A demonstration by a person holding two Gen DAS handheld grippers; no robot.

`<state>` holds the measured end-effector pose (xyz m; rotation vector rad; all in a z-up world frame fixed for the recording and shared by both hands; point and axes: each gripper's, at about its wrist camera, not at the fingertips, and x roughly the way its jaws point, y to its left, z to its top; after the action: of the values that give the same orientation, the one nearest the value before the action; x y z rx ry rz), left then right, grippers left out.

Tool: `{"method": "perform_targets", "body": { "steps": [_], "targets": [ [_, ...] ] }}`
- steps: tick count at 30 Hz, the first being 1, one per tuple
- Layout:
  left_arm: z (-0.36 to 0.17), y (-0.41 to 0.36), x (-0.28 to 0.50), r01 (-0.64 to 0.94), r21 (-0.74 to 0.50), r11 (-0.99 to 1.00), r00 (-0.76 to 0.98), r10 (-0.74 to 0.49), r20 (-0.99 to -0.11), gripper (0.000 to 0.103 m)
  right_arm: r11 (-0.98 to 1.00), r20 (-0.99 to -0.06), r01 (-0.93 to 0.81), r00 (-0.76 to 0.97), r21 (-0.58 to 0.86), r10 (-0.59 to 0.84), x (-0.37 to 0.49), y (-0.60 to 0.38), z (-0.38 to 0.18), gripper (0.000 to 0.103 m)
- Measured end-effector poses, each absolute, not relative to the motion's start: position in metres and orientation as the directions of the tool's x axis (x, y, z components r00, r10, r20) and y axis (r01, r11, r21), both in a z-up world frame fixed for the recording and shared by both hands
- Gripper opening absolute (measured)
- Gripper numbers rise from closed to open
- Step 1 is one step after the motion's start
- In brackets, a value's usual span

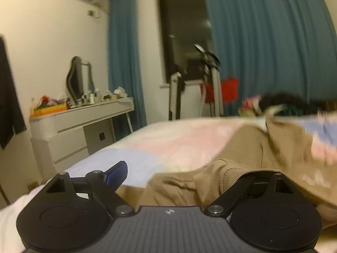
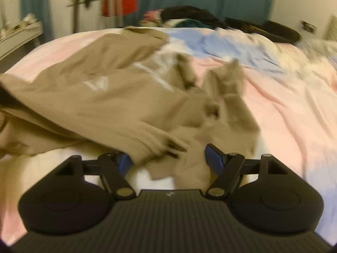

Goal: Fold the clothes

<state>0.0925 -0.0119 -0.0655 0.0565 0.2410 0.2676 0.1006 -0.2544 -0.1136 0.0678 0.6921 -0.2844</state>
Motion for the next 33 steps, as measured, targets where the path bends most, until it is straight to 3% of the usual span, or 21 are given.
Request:
{"method": "perform_targets", "body": {
  "steps": [5, 13, 17, 23, 29, 33],
  "targets": [
    [-0.047, -0.009, 0.065, -0.262, -0.003, 0.965, 0.95, 0.258, -0.175, 0.093, 0.903, -0.46, 0.421, 0.82, 0.082, -0.341, 0.081, -0.277, -0.085, 0.076],
    [0.004, 0.002, 0.006, -0.272, -0.107, 0.956, 0.962, 0.267, -0.054, 0.093, 0.887, -0.175, 0.368, 0.928, 0.28, -0.329, 0.033, -0.28, -0.02, 0.082],
    [0.049, 0.011, -0.017, -0.282, -0.139, 0.949, 0.957, 0.288, 0.021, 0.093, 0.898, -0.084, 0.325, 0.946, 0.296, -0.314, 0.012, -0.278, 0.018, 0.082],
    [0.159, 0.024, -0.036, -0.273, -0.172, 0.946, 0.953, 0.291, 0.086, 0.093, 0.938, 0.021, 0.205, 0.975, 0.28, -0.22, -0.008, -0.286, 0.121, 0.082],
    [0.293, 0.037, -0.068, -0.214, -0.186, 0.959, 0.933, 0.257, 0.252, 0.094, 0.957, 0.137, 0.104, 0.98, 0.272, -0.146, -0.034, -0.296, 0.232, 0.082],
    [0.375, 0.053, -0.091, -0.149, -0.234, 0.961, 0.938, 0.212, 0.275, 0.096, 0.967, 0.216, 0.033, 0.972, 0.253, -0.09, -0.066, -0.301, 0.301, 0.082]
  ]
}}
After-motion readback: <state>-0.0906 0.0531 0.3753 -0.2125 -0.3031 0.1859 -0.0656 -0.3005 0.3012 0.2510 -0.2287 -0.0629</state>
